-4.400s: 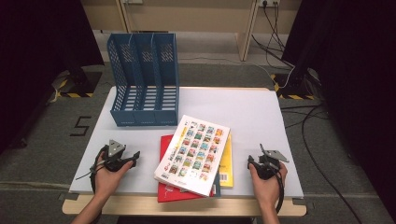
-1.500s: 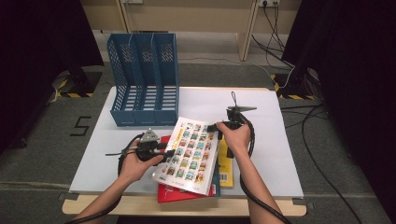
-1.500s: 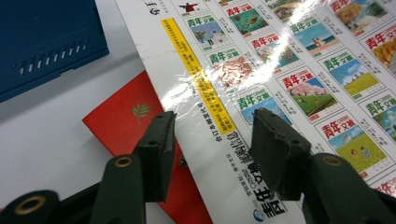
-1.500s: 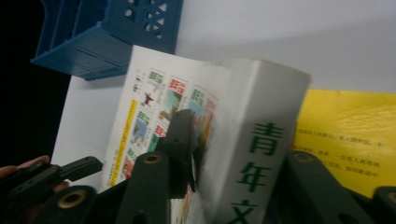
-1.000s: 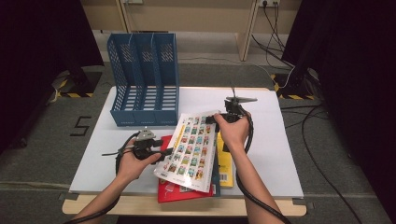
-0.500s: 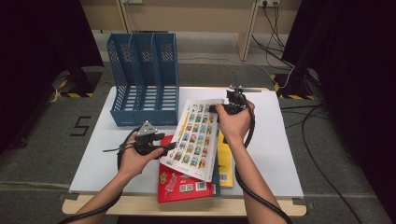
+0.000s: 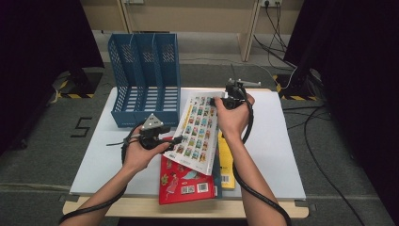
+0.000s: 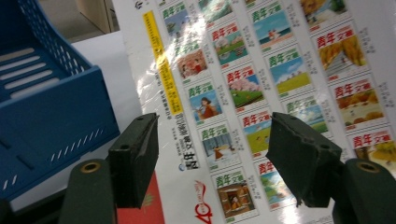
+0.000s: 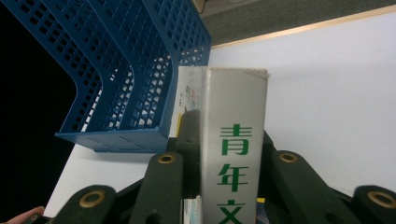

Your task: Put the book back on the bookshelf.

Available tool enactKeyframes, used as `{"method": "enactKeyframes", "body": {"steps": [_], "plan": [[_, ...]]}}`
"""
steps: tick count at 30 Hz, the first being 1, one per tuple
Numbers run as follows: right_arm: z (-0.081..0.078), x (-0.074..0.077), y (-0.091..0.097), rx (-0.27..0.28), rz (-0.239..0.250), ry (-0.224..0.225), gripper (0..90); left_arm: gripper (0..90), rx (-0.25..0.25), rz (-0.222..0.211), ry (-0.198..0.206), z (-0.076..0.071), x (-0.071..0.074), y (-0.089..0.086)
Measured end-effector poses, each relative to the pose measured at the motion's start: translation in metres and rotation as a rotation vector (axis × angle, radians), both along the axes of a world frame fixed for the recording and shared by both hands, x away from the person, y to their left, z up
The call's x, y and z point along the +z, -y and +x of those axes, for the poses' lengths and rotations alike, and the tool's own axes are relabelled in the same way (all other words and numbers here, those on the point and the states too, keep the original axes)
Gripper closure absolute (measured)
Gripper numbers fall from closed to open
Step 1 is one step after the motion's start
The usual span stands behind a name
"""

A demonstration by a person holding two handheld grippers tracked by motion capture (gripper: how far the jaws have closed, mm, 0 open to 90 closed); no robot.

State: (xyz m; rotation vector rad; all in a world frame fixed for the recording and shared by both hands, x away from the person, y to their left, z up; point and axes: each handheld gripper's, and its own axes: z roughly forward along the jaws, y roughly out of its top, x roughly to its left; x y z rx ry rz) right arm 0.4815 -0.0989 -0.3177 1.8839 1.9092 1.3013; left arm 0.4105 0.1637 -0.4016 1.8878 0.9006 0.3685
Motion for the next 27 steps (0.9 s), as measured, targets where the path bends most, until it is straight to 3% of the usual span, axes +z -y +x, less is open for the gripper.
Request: {"method": "enactKeyframes", "body": {"steps": [14,21,27], "plan": [[0.009,0.009,-0.010,-0.026,-0.017,0.028,74.1,29.8,-0.107,-0.019,0.023,-0.003,0.028,0.052],[0.009,0.010,-0.011,-0.031,-0.020,0.032,74.1,27.6,-0.134,-0.004,0.041,-0.004,0.036,0.074],[0.008,0.011,-0.013,-0.033,-0.018,0.034,74.1,26.6,-0.130,0.019,0.056,-0.002,0.035,0.085]]}}
